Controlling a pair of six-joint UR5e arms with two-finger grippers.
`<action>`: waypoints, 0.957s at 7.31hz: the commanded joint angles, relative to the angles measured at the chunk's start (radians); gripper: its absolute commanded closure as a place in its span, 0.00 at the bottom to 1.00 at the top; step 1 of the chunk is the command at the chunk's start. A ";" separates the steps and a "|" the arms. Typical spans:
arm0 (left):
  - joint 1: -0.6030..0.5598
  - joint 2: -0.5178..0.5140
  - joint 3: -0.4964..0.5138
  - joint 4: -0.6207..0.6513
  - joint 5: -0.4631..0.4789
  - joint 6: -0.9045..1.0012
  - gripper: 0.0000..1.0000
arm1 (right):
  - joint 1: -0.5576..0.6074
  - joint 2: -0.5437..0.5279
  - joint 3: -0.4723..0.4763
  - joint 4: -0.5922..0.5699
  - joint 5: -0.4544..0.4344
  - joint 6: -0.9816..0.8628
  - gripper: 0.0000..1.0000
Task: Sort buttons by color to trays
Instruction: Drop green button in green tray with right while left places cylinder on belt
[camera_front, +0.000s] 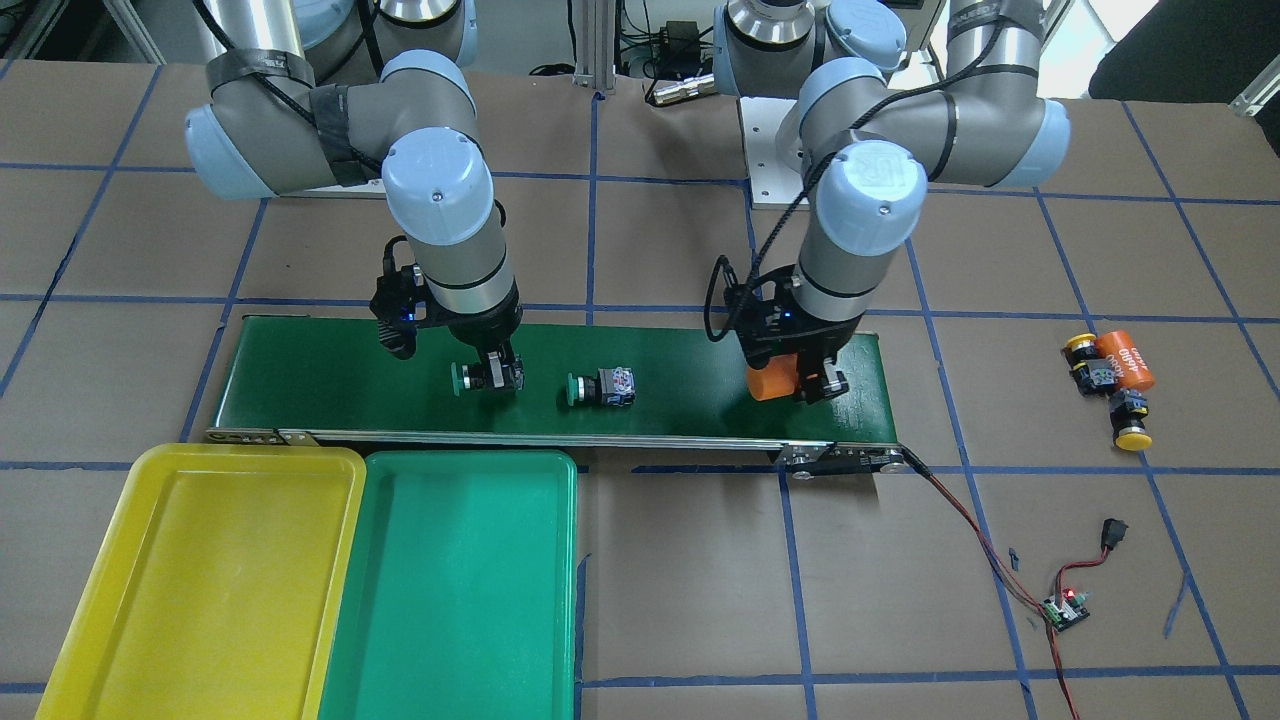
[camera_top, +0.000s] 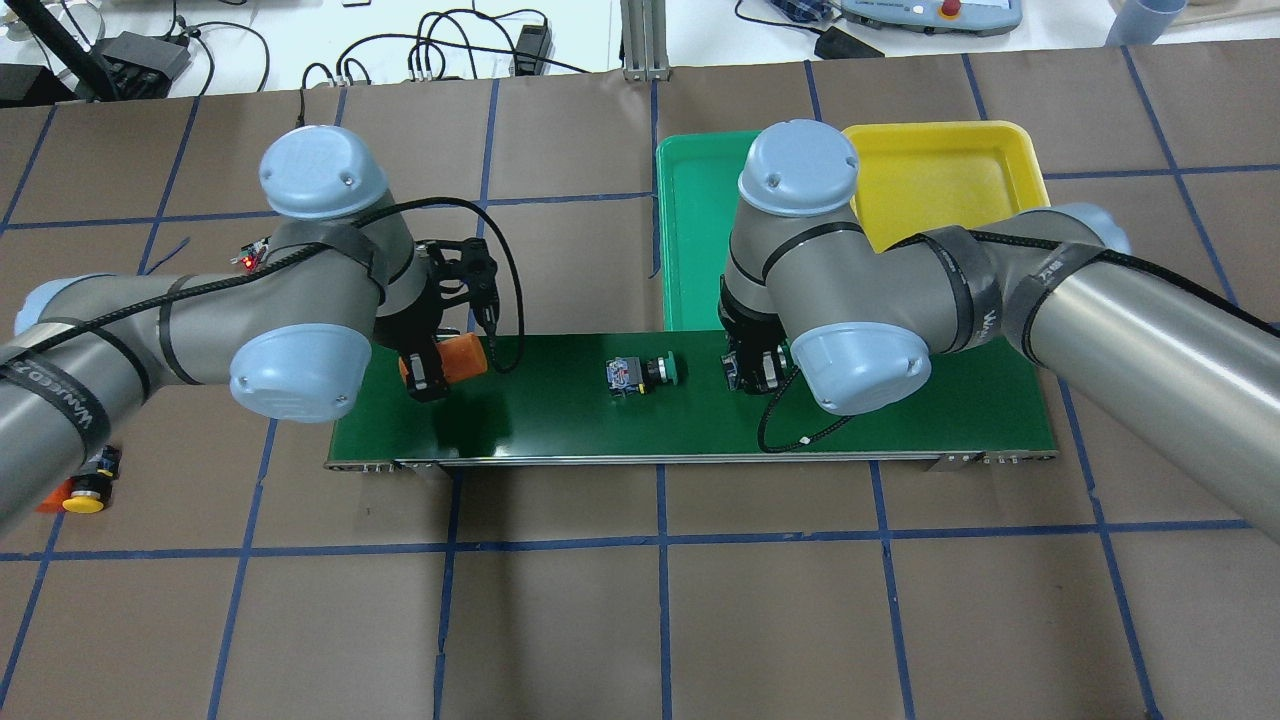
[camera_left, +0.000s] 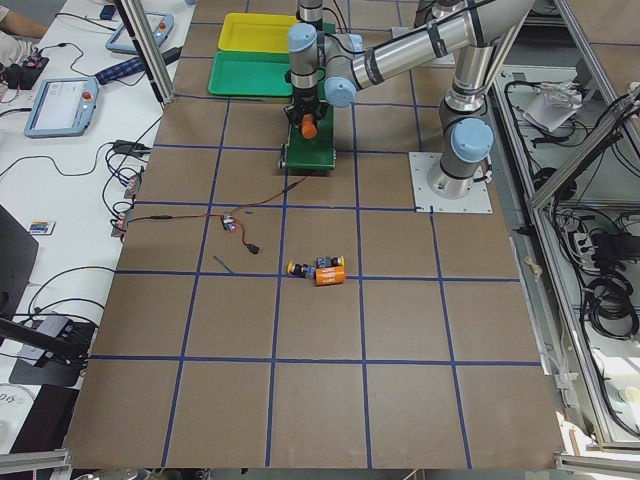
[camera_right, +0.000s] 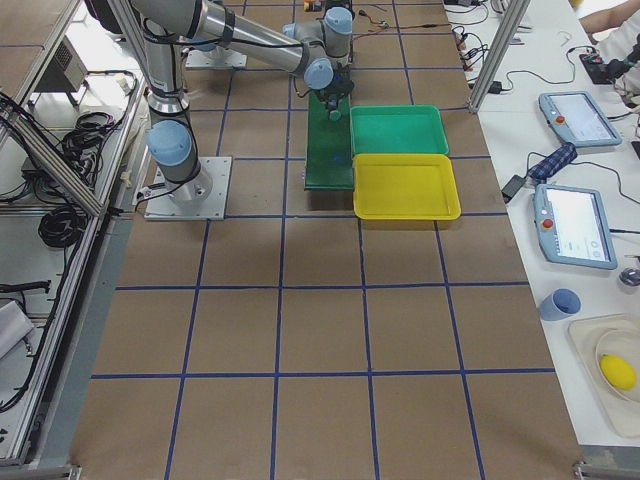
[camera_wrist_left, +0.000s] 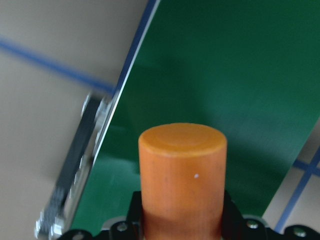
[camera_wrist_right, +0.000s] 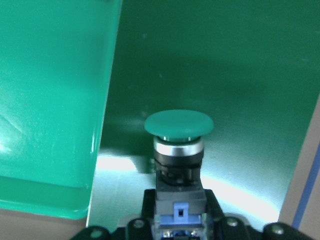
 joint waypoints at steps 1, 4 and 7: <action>-0.097 -0.015 0.000 0.030 0.009 0.036 0.01 | -0.059 0.011 -0.085 0.004 -0.028 -0.132 1.00; -0.086 0.030 0.001 0.031 0.014 0.025 0.00 | -0.084 0.044 -0.130 -0.059 -0.022 -0.475 1.00; 0.183 0.079 -0.009 0.079 0.142 -0.052 0.00 | -0.084 0.192 -0.130 -0.237 -0.018 -0.633 1.00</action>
